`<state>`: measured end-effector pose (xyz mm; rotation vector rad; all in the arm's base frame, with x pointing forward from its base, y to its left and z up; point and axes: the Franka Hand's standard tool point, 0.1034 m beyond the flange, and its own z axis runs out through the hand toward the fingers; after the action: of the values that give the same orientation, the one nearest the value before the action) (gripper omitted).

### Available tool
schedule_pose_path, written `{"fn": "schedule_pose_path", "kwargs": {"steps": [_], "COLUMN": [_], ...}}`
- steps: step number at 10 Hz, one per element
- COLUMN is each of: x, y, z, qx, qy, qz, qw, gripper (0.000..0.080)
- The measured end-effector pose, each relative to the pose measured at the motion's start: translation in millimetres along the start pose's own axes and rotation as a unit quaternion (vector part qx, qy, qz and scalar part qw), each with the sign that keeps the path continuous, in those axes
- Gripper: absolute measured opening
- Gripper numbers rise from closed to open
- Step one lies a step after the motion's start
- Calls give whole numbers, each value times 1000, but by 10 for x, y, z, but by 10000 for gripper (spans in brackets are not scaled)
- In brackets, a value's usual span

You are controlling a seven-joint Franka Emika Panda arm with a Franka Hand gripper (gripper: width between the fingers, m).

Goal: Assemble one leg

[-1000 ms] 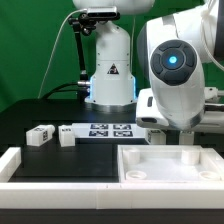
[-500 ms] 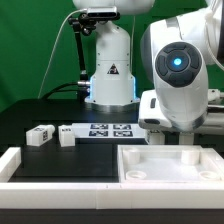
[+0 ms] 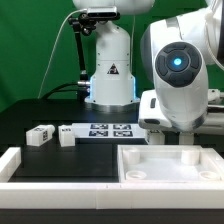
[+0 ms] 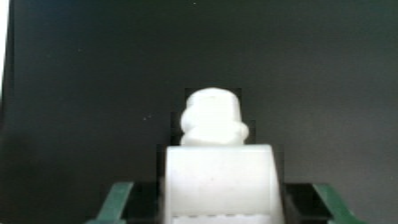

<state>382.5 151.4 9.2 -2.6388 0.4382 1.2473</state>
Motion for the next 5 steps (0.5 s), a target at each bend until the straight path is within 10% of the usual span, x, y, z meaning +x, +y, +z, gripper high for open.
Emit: {"fn": "schedule_pose_path", "kwargs": {"steps": [2,5], "x": [-4,-178], "y": [10,30], "z": [-16,-476], "qx": [0,0], "qy": [-1,2], "qz": [0,-9], "qw": [1000,1000], "gripper": [288,290]}}
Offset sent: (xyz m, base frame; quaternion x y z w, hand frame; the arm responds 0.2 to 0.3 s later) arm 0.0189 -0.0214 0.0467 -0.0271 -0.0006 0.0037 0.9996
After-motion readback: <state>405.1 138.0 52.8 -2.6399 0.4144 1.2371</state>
